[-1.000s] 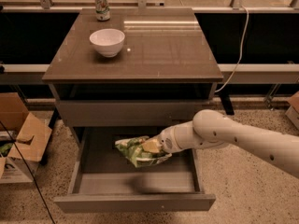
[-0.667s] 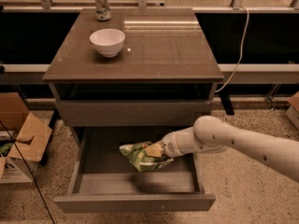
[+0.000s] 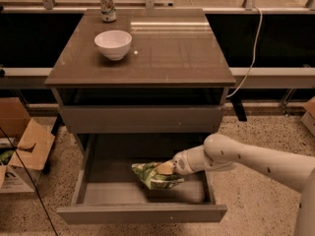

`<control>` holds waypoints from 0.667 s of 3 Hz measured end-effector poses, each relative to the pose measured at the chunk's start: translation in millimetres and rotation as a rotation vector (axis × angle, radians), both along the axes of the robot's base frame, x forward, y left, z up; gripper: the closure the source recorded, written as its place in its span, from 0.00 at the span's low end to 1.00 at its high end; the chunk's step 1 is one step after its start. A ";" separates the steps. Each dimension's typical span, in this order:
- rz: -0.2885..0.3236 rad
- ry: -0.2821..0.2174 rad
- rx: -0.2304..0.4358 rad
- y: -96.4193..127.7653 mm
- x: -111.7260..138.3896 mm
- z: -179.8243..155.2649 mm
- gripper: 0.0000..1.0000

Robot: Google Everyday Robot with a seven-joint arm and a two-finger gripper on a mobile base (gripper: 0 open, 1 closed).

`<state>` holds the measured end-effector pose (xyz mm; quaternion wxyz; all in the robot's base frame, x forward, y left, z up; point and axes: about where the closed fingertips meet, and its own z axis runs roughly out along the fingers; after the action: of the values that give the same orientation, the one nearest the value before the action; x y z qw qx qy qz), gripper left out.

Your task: Place green jalapeno chip bag into middle drawer

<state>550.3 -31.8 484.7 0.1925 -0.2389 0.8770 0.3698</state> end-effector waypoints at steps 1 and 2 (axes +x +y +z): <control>-0.046 0.074 0.005 2.1 -5.3 -34.2 0.62; -0.047 0.080 0.006 3.9 -6.6 -37.4 0.38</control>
Offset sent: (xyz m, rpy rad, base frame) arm -0.0053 0.0021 -0.0342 0.0049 0.0736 -0.0462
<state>543.7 -27.9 447.3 0.1664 -0.2028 0.8882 0.3773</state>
